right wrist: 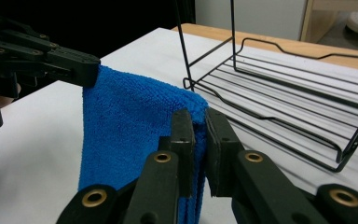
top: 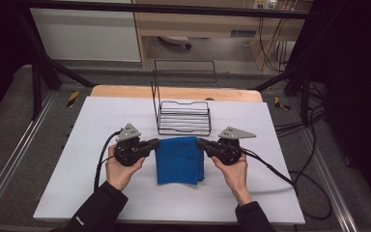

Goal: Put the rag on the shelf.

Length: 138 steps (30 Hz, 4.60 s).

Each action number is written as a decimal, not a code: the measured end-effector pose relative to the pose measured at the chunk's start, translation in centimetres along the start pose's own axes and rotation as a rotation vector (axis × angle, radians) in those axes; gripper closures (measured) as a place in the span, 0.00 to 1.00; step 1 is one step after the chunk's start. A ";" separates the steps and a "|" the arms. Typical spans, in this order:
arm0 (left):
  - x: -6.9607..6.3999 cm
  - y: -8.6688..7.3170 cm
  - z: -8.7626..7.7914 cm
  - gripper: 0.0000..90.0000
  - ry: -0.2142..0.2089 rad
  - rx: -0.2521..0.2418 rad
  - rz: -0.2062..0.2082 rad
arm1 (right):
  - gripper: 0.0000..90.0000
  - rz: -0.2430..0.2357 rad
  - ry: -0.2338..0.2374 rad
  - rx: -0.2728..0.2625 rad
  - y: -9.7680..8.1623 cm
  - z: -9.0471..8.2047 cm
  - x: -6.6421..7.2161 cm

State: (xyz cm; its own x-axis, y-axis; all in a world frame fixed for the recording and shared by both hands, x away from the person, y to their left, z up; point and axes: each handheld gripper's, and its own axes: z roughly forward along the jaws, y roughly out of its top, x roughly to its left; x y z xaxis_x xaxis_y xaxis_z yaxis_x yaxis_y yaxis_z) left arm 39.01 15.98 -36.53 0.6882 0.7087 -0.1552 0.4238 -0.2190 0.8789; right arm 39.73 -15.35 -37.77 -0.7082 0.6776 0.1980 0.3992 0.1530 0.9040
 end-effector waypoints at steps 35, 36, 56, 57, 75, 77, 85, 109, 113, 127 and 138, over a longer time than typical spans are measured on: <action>-1.4 3.0 -2.3 0.95 0.004 -0.136 0.049 | 0.93 -0.068 -0.034 -0.145 3.1 -2.9 2.0; -1.4 3.1 -2.4 0.95 0.004 -0.144 0.050 | 0.93 -0.069 -0.035 -0.151 3.3 -3.1 2.1; -1.3 5.8 -3.3 0.96 0.018 -0.267 0.047 | 0.93 -0.104 -0.075 -0.256 5.8 -3.7 3.0; -1.3 5.9 -3.3 0.96 0.016 -0.275 0.044 | 0.93 -0.102 -0.074 -0.262 5.9 -3.8 3.0; -1.5 9.0 -3.7 0.96 0.016 -0.350 0.061 | 0.93 -0.132 -0.116 -0.354 9.1 -5.0 3.1; -1.5 9.4 -3.7 0.96 0.018 -0.356 0.063 | 0.93 -0.135 -0.117 -0.358 9.3 -5.1 3.1; -1.4 10.8 -3.8 0.96 0.027 -0.375 0.074 | 0.93 -0.147 -0.132 -0.379 10.6 -5.4 3.2; -0.5 15.0 -4.3 0.96 0.046 -0.435 0.077 | 0.93 -0.176 -0.161 -0.435 15.1 -5.4 3.0; -0.6 15.7 -4.4 0.96 0.054 -0.443 0.082 | 0.93 -0.177 -0.168 -0.439 15.9 -5.4 3.0; -0.4 18.2 -5.3 0.96 0.078 -0.448 0.118 | 0.93 -0.193 -0.182 -0.443 17.8 -5.5 2.8; -0.4 19.9 -5.6 0.96 0.094 -0.461 0.129 | 0.93 -0.214 -0.203 -0.442 19.4 -5.6 2.7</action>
State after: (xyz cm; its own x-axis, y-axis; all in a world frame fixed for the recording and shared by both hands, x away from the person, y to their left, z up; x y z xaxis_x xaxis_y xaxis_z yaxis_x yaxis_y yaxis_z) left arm 43.89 15.10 -16.50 0.6526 0.7577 -0.0091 0.0188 -0.0042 0.9998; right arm 42.36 -14.55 -17.57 -0.6025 0.7968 -0.0460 -0.0561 0.0153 0.9983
